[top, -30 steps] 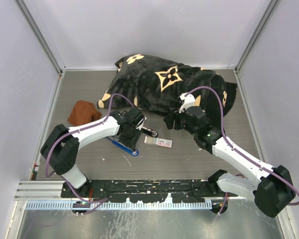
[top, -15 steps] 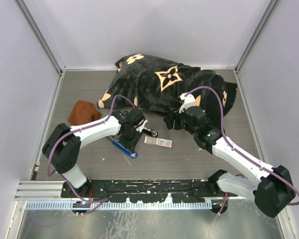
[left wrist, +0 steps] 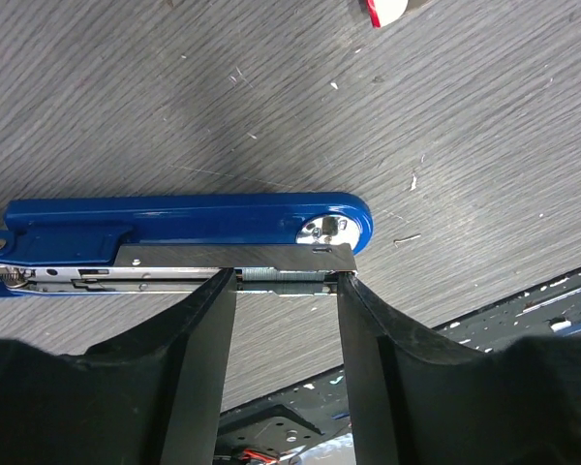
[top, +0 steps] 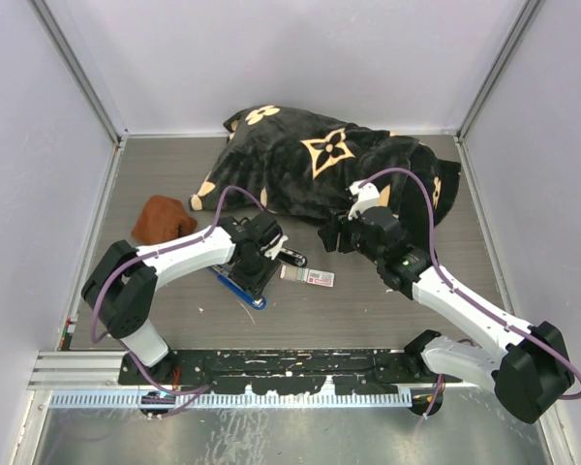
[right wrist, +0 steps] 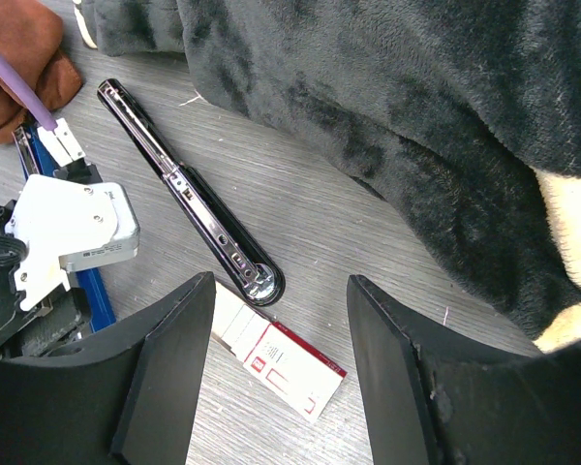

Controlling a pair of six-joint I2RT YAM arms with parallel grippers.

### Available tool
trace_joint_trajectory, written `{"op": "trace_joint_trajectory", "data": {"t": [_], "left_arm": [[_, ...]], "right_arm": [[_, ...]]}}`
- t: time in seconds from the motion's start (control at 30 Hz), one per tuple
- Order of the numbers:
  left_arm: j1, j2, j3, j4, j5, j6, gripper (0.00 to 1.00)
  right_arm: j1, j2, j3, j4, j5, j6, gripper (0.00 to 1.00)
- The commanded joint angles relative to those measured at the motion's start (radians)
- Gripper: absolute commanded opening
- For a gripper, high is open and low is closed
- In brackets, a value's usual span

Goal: Load the staples into the stapler
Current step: Install the staple into the stapler, then adjust the staple in the staple box.

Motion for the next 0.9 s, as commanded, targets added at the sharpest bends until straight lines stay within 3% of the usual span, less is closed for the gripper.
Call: {"op": "trace_joint_trajectory", "data": {"t": [0.0, 0.23, 0.5, 0.67, 0.87], "left_arm": [[-0.006, -0.031, -0.013, -0.022, 0.008, -0.004, 0.51], [-0.006, -0.069, 0.015, -0.026, -0.021, -0.016, 0.56], [0.031, -0.213, 0.051, -0.002, -0.106, -0.047, 0.73], [0.132, -0.336, 0.015, 0.046, -0.107, -0.076, 0.81], [0.358, -0.459, -0.049, 0.113, 0.009, -0.116, 0.86]], "right_arm": [[-0.005, -0.024, 0.006, 0.036, -0.003, 0.004, 0.63], [-0.006, -0.025, 0.006, 0.036, -0.003, 0.003, 0.62], [-0.007, -0.016, 0.007, 0.036, 0.000, 0.000, 0.63], [-0.007, 0.009, 0.012, 0.035, -0.006, -0.010, 0.63], [-0.006, 0.085, 0.021, 0.033, -0.022, -0.036, 0.61]]}}
